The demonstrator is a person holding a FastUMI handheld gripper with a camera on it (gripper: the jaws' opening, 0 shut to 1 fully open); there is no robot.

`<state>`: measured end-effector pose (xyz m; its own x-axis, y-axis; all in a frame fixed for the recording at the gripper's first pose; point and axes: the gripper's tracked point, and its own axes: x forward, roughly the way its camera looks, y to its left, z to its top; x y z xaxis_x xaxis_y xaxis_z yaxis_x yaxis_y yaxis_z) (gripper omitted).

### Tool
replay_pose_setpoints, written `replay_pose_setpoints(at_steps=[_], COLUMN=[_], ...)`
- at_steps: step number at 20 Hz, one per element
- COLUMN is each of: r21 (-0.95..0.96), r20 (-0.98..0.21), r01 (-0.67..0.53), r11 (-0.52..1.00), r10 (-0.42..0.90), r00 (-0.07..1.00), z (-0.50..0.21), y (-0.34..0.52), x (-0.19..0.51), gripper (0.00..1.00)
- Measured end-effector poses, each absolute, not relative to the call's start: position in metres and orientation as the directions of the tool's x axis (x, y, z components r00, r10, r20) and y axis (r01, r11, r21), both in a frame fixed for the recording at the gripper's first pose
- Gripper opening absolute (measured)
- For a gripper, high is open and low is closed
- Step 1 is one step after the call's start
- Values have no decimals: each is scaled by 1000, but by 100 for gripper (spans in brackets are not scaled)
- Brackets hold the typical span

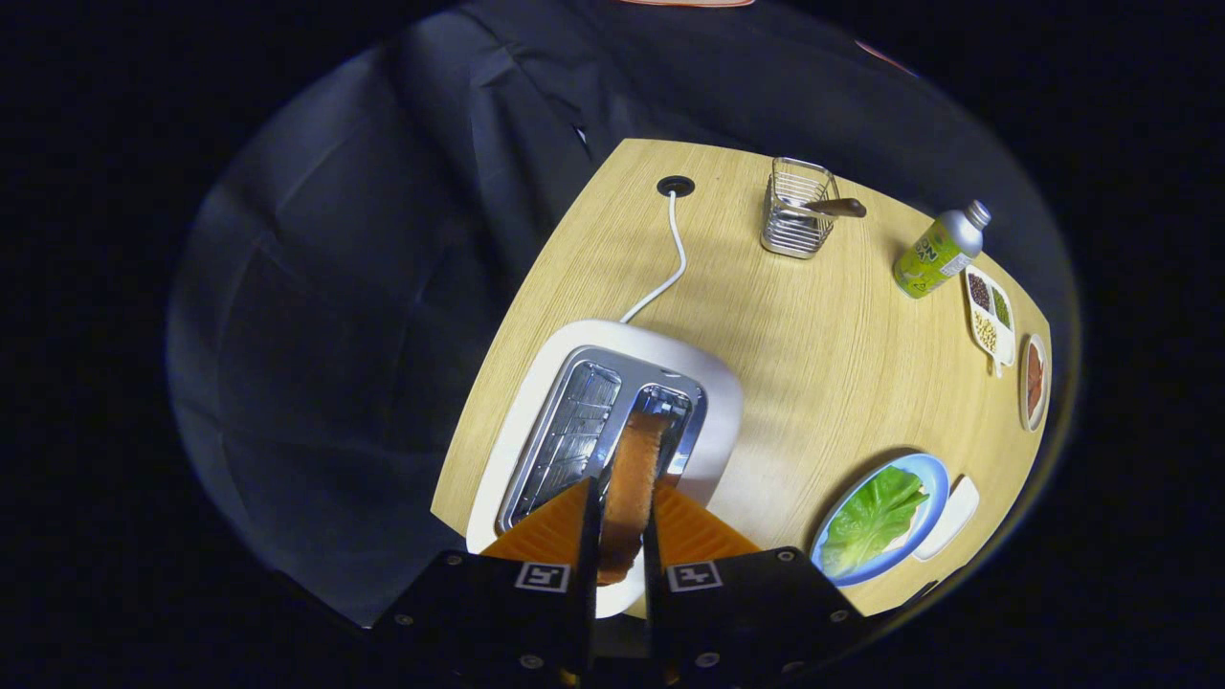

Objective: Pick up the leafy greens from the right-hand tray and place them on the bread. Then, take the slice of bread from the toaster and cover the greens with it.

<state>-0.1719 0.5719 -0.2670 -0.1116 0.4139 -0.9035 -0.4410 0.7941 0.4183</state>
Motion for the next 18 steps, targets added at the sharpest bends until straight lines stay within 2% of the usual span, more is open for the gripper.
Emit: replay_pose_setpoints(at_steps=[1,4,13,18], r21=[440,484,609,619], r20=[-894,-869,-770,-741], r01=[-415,-400,-341,-352], r11=[797,778,716,702], r10=[432,480,637,671], r00=[-118,-117,-36,34], z=[-265,-254,-201,-192], y=[572,566,526,471], x=[-171,-166,-140,-122], gripper=[16,12,12,12])
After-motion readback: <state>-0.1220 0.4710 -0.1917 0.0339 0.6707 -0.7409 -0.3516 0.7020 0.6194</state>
